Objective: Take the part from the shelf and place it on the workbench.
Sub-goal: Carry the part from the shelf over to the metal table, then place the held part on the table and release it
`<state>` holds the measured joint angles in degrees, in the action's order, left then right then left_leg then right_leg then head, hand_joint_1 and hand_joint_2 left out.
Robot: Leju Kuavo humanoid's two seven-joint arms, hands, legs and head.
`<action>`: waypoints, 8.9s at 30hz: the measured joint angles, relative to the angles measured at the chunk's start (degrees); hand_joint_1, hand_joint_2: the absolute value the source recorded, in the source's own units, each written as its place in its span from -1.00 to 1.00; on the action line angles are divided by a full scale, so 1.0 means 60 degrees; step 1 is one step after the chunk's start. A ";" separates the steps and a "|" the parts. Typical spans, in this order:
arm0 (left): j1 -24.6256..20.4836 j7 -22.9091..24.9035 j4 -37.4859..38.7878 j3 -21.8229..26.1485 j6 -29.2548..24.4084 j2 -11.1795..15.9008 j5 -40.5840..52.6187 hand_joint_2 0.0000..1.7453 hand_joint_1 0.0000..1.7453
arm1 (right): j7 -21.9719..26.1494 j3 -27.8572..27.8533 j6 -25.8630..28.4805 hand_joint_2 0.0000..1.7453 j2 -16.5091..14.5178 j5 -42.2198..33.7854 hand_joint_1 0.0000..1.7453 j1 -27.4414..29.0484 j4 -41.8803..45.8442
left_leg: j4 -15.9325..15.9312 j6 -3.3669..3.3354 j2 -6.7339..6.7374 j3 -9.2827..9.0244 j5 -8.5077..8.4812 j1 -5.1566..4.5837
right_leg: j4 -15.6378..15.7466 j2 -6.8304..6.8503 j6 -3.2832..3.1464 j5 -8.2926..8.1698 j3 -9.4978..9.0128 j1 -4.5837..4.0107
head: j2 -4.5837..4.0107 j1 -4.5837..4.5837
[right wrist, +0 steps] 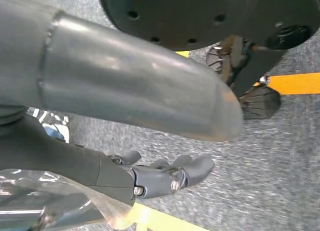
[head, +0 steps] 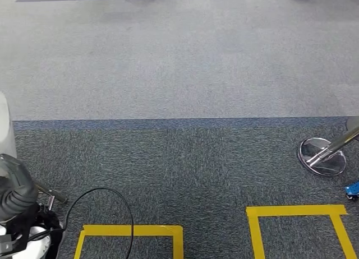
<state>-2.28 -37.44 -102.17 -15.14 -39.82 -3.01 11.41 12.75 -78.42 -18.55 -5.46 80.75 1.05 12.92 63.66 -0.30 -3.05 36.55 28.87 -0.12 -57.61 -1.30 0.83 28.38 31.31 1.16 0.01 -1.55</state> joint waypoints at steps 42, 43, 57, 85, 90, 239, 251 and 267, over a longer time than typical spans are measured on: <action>0.0058 -0.0001 0.0127 0.0200 0.0000 -0.0122 0.0075 1.00 1.00 | 0.0017 -0.0002 -0.0100 -1.00 0.0019 0.0091 -1.00 0.0015 -0.0004 | -0.0761 -0.0082 0.1032 -0.0423 -0.0341 -0.0044 | 0.0034 0.1144 0.0204 0.0258 -0.0263 -0.0146 | 0.0002 -0.0065; 0.0066 -0.0002 0.0125 0.0208 0.0000 -0.0125 0.0076 1.00 1.00 | 0.0016 -0.0003 -0.0100 -1.00 0.0019 0.0091 -1.00 0.0002 -0.0004 | -0.0807 -0.0139 0.0939 -0.0447 -0.0355 -0.0030 | 0.0029 0.1164 0.0260 0.0309 -0.0287 -0.0133 | 0.0002 -0.0081; 0.0052 -0.0004 0.0128 0.0232 0.0003 -0.0158 0.0067 1.00 1.00 | -0.0002 -0.0011 -0.0117 -1.00 0.0021 0.0101 -1.00 0.0034 -0.0004 | -0.0818 -0.0122 -0.0377 -0.0476 -0.0358 0.0039 | -0.0089 -0.0356 0.0205 -0.0037 0.0201 -0.0038 | 0.0003 -0.0159; 0.0025 -0.0004 0.0150 0.0212 0.0004 -0.0157 0.0063 1.00 1.00 | 0.0002 -0.0023 -0.0163 -1.00 -0.0005 0.0175 -1.00 0.0043 -0.0005 | -0.0895 -0.0237 -0.0137 -0.0601 -0.0337 0.0020 | -0.0375 -0.0251 0.0348 -0.0006 0.0352 0.0026 | 0.0003 -0.0124; 0.0005 -0.0004 0.0155 0.0202 0.0002 -0.0154 0.0059 1.00 1.00 | 0.0005 -0.0023 -0.0158 -1.00 -0.0002 0.0203 -1.00 0.0033 -0.0007 | -0.0694 0.0020 -0.0255 -0.0438 -0.0237 0.0058 | -0.0045 -0.0147 0.0119 -0.0015 0.0100 0.0023 | 0.0002 -0.0089; -0.0204 0.1340 0.0875 -0.0289 0.0823 0.1136 0.1596 1.00 1.00 | 0.0288 -0.0291 0.1226 -1.00 -0.0142 0.0655 -1.00 -0.0164 0.0018 | -0.0871 -0.0152 0.0434 -0.0583 -0.0220 0.0026 | -0.0121 0.0211 0.0228 -0.0077 0.0339 -0.0104 | 0.0003 -0.0122; -0.2440 0.2463 0.5054 0.0172 0.2959 0.2642 0.4104 1.00 1.00 | 0.0403 -0.0338 0.1014 -1.00 0.0080 0.1144 -1.00 -0.0202 0.0018 | 0.0669 0.0216 0.0453 0.0185 0.0100 0.0120 | 0.0071 0.0197 -0.0044 -0.0075 0.0106 -0.0047 | 0.0003 -0.0048; -0.5104 0.3067 1.1152 -0.0832 0.3340 0.3008 0.6073 1.00 1.00 | 0.0449 -0.0331 0.0879 -1.00 0.0455 0.1329 -1.00 -0.0268 0.0011 | -0.1006 -0.0226 0.0482 -0.0622 -0.0315 0.0042 | -0.1157 0.0193 0.0247 -0.0036 0.1099 -0.0097 | 0.0003 -0.0135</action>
<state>-32.90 -19.04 -35.26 -20.13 -19.78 15.04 47.86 15.45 -80.41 -13.27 -2.73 88.72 -0.56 12.98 57.62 -1.65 -0.16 32.82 26.98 0.14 -64.55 -0.14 2.31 28.17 37.90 0.58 0.02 -2.36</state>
